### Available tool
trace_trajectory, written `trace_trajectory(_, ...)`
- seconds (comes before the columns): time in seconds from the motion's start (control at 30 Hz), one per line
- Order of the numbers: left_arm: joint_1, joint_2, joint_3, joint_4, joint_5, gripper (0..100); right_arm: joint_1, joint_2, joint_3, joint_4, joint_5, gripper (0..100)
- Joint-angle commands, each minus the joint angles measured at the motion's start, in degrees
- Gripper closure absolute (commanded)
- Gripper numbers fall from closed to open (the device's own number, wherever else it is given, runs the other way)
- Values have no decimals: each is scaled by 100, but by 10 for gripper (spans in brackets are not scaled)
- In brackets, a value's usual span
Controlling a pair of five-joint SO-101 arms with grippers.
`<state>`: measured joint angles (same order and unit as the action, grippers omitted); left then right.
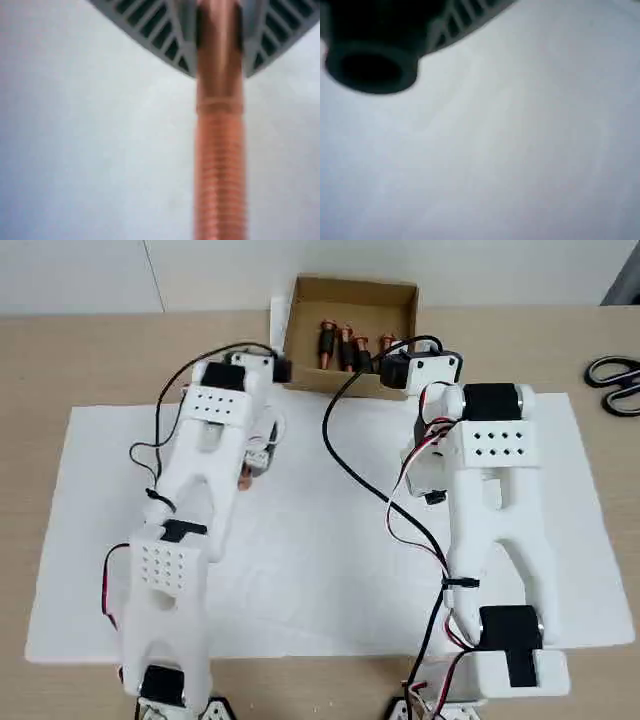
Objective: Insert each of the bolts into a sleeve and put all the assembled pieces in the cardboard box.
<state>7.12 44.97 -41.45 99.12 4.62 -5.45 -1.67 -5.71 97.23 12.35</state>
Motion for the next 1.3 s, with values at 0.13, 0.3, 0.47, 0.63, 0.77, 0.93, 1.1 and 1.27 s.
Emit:
trace_trajectory(0.13,70,-114,-541,141,-563,994,40,-286,-299,48,26,995)
trace_trajectory(0.3,-167,-677,-365,141,-1881,994,40,-286,-299,40,26,995)
trace_trajectory(0.47,-308,-2171,453,141,-3464,994,259,-312,-299,31,44,994)
trace_trajectory(0.63,-281,-3490,1912,132,-5538,994,585,-330,-299,31,62,993)
trace_trajectory(0.77,-264,-3868,3064,132,-7516,994,646,-330,-299,48,62,993)
trace_trajectory(0.93,-264,-3851,3776,18,-9565,994,646,-330,-299,75,35,993)
trace_trajectory(1.1,-264,-3851,4101,-809,-9987,994,646,-330,-299,84,35,995)
trace_trajectory(1.27,-255,-3851,4391,-1653,-10004,994,646,-330,-299,92,35,995)
